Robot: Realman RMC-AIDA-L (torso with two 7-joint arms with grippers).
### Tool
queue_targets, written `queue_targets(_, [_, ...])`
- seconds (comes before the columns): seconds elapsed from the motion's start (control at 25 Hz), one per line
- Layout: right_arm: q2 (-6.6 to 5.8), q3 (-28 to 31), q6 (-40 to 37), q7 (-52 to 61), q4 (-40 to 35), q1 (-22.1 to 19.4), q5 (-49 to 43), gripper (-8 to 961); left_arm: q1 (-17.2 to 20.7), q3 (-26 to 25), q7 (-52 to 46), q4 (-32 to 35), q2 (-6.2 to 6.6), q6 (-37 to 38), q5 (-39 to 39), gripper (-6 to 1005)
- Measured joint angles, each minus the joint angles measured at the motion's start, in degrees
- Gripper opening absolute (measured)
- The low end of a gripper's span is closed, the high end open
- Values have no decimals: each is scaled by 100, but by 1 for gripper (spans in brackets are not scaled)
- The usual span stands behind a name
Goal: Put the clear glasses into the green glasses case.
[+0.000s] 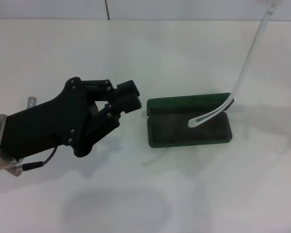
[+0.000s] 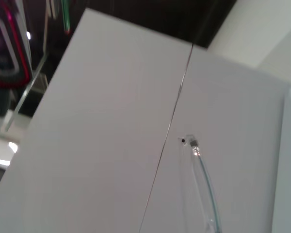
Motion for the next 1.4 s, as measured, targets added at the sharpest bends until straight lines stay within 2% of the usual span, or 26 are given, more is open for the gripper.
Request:
queue_targets(0.08, [4,3,-81,25,0,-28,252,52,-27,3,-17,-40,-3,0,54,152])
queue_targets(0.2, [59,-1,-88,4,6,-25,397,52,-103,71,-113,-41,-70,18,260,152])
queue_targets(0.32, [101,-51,-36,-66,168,104,428,53,-216,399,-141,-37,-120,37,261,152])
queue_targets(0.44, [118,-151,-7,-239,545,353,429,53,-308,788,-111,-26,-126,38,-28,152])
queue_targets(0.8, [128,-294,139,-632,1173,710,408,53,-434,1006,-105,-3,-134,47,-156,153])
queue_targets(1.0, [132,-722,451,-819,1337,788,419,52,-458,1135,-94,0,-145,75,-380,153])
queue_targets(1.04, [141,-956,588,-900,1382,813,422,52,-459,1187,-78,9,-145,75,-445,153])
queue_targets(1.4, [159,-1393,784,-1006,1539,859,432,52,-438,1244,-3,49,-140,75,-677,153])
